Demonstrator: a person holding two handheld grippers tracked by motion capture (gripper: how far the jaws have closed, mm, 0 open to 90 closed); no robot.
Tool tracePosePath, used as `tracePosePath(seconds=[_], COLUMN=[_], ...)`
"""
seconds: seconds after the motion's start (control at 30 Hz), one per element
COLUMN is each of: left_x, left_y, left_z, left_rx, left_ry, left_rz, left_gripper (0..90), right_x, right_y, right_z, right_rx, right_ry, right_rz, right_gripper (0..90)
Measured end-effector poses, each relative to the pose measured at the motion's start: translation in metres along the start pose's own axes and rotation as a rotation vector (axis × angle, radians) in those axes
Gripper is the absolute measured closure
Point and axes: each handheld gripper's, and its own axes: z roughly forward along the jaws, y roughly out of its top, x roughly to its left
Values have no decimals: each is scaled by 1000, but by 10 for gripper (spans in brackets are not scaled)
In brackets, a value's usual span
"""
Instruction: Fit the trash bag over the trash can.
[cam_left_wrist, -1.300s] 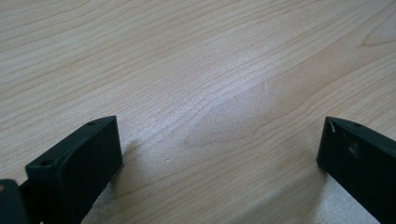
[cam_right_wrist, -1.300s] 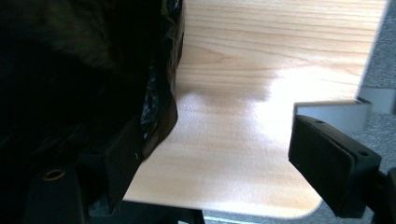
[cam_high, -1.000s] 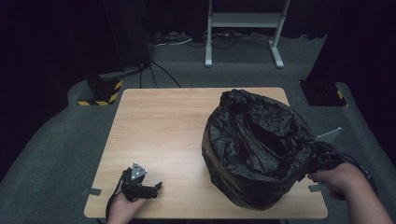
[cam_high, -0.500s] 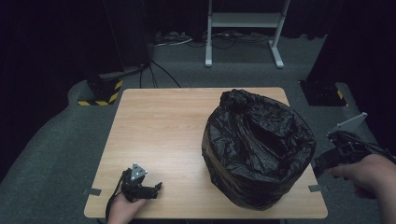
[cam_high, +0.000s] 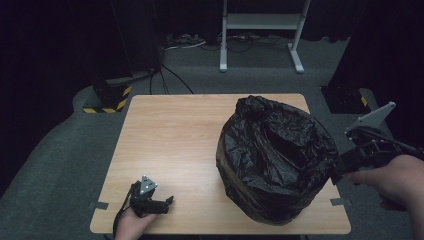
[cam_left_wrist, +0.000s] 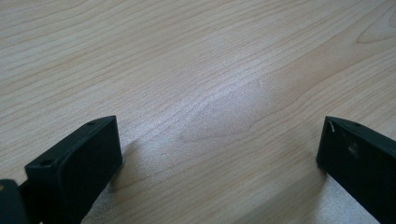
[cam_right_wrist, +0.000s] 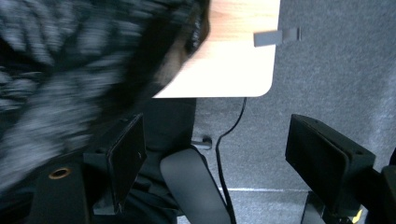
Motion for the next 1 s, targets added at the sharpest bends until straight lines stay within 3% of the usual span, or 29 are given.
tracePosePath(seconds=[0.07, 0.23, 0.27, 0.37, 0.4, 0.47, 0.6, 0.73, 0.8, 1.0], left_x=[0, 0, 0, 0, 0, 0, 0, 0, 0, 0], left_y=[0, 0, 0, 0, 0, 0, 0, 0, 0, 0], left_z=[0, 0, 0, -1, -1, 0, 0, -1, 0, -1], left_rx=[-1, 3, 3, 5, 5, 6, 7, 7, 6, 9], left_ry=[-1, -4, -4, -5, -5, -6, -7, -8, -9, -12], left_rz=[-2, 5, 7, 10, 11, 11, 13, 13, 13, 14], left_gripper=[1, 1, 1, 1, 1, 1, 1, 1, 1, 1], right_x=[2, 28, 39, 51, 63, 68, 88, 92, 92, 96], right_y=[0, 6, 10, 14, 17, 18, 22, 34, 43, 52], right_z=[-2, -17, -20, -21, -20, -19, -9, 12, 32, 60], right_rx=[-3, -8, -17, -22, -19, -18, -8, 24, 59, 108], right_ry=[-4, -32, -29, -22, -19, -18, -19, -66, -85, -89], right_rz=[-2, -39, -63, -90, -119, -132, -181, -173, -167, -193], right_gripper=[204, 204, 206, 211, 225, 235, 286, 282, 271, 250])
